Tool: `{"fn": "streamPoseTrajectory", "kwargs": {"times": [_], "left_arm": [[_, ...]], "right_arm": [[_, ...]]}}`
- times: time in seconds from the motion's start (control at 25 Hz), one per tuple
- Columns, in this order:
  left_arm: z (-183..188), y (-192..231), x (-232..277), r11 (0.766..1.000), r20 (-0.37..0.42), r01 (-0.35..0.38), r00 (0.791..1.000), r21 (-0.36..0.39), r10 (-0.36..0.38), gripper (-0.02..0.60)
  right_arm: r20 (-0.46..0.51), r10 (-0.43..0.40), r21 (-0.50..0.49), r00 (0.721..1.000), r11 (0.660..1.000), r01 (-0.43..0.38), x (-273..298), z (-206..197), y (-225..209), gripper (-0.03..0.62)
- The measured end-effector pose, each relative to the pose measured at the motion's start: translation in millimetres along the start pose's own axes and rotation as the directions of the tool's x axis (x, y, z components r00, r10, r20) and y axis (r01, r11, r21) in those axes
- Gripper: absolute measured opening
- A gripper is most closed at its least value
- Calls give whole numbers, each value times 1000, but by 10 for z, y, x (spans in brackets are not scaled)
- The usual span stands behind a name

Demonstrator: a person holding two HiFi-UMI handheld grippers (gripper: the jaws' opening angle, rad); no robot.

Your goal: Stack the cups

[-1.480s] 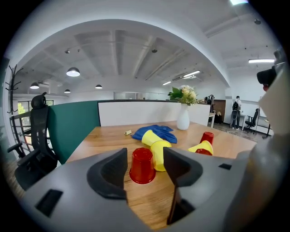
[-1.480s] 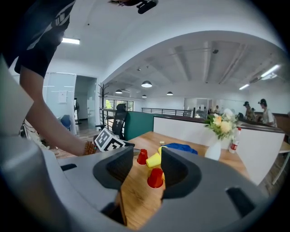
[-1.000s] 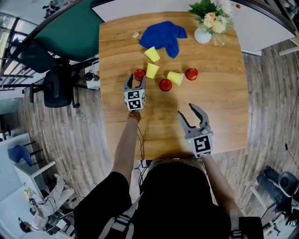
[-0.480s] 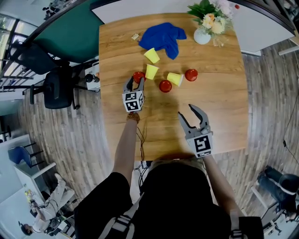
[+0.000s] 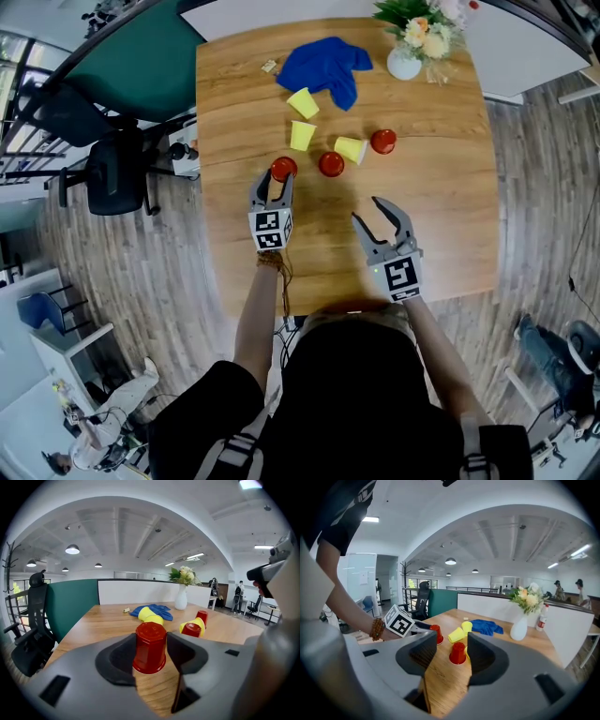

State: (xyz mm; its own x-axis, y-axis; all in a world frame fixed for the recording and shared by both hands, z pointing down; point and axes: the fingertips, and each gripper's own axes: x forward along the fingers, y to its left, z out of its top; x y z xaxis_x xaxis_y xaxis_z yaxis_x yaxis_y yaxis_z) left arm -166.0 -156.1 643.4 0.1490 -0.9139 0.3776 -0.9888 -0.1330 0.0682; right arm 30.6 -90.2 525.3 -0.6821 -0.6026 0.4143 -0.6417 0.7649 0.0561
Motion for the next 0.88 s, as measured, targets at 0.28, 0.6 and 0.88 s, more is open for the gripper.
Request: {"fn": "streamPoseTrajectory", "kwargs": {"times": [0.28,0.6,0.88], "left_arm": [[-60,-565,-143,986,-8,129,992,109,-129,224],[-366,-872,-168,975,-66,196,980,102,-190,224],[-503,-827,-164,979,-90,178,981,100,-169,225]], "right_arm": [[-13,4,-3,1000,1000,-4,48,-76,3,197],[-39,15,-10,999,1000,-15,31,-150,61,196],[-44,16,-22,999,1000,-17,131,-211,14,197]]}}
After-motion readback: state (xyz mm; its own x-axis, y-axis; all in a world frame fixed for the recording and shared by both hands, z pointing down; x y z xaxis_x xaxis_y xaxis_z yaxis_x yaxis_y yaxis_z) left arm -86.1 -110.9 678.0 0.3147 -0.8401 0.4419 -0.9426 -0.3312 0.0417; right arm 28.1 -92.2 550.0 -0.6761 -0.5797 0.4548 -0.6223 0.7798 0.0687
